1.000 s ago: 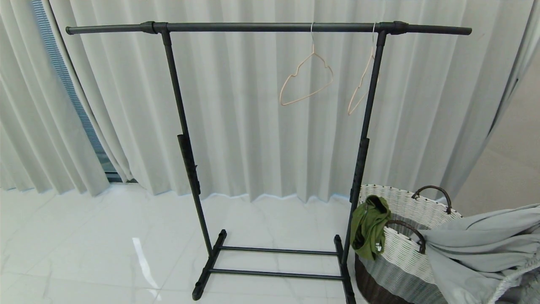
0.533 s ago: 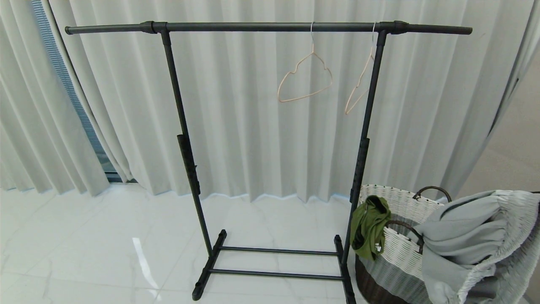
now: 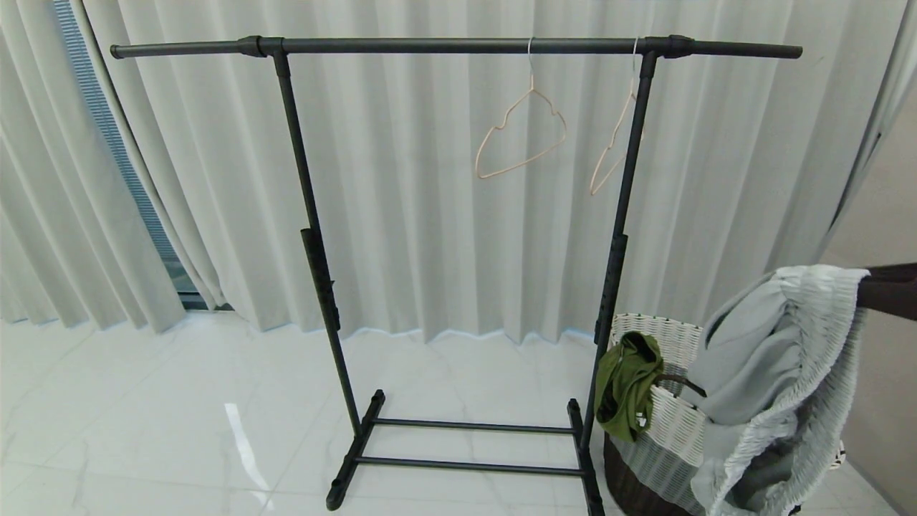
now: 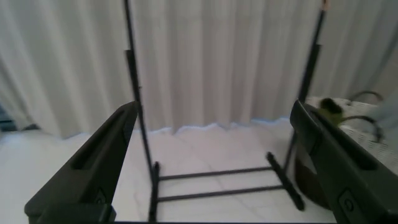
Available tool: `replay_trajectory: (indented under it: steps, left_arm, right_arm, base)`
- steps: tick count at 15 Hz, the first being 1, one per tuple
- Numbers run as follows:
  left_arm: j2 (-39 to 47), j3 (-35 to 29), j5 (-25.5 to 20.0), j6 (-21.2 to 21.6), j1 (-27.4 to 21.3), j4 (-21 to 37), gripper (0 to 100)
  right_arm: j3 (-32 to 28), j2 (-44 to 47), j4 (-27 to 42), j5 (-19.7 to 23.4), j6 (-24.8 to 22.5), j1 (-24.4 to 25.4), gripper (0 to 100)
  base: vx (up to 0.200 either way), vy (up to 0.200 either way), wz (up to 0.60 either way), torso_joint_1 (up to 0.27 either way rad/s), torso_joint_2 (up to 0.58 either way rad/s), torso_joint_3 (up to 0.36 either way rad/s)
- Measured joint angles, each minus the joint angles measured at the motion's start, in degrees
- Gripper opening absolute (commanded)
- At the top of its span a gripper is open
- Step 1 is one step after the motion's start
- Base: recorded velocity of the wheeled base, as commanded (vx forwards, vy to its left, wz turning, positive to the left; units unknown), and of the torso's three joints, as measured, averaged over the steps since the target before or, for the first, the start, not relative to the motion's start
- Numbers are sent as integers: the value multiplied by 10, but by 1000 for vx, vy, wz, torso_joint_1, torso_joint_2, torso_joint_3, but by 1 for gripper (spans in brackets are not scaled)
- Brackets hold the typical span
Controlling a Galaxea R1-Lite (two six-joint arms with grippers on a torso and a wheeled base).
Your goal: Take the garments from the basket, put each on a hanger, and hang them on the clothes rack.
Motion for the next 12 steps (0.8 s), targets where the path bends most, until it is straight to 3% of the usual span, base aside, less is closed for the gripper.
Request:
replay_trajectory:
  steps: [3,6,12]
  left_arm:
    - [177,-113,-26,-14,-77,-24,100]
    - [375,-204,-30,-57,-187,-117,100]
    - [707,-287,18,-148,-435,-241,100]
  right_arm:
    - [0,11,-50,13,30,5,0]
    - [0,26,-94,25,46,5,0]
    - [1,47,-120,35,75,5,0]
  base:
    - [0,0,0,0,0,0]
    - [0,0,0,0,0,0]
    - [0,0,0,0,0,0]
